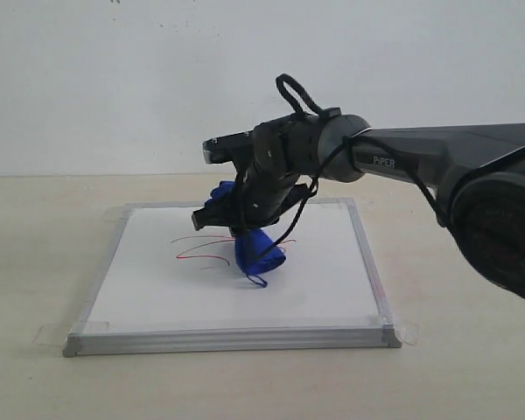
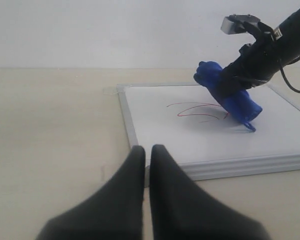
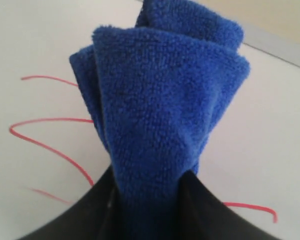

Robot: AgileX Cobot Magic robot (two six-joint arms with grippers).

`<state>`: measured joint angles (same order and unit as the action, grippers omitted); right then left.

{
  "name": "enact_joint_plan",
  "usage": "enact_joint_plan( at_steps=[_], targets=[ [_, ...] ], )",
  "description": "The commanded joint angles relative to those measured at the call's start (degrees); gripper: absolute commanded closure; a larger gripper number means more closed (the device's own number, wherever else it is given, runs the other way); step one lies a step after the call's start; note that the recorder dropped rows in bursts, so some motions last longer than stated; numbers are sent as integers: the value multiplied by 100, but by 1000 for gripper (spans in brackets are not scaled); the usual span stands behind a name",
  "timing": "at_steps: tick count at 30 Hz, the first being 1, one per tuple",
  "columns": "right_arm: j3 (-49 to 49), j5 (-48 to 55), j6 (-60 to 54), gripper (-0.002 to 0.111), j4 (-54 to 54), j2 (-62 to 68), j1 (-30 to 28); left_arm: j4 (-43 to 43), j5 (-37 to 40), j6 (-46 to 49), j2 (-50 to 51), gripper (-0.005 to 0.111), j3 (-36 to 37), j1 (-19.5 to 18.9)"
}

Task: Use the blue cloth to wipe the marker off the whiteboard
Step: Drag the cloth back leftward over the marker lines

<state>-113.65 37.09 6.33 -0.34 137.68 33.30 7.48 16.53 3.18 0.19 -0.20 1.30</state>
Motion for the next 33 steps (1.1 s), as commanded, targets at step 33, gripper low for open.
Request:
enact_joint_plan(
  at_steps=[33],
  targets=[
    [-1295,1967,-482,109,-581,836,53,4,-18,31,-19,103,20,-8]
  ],
)
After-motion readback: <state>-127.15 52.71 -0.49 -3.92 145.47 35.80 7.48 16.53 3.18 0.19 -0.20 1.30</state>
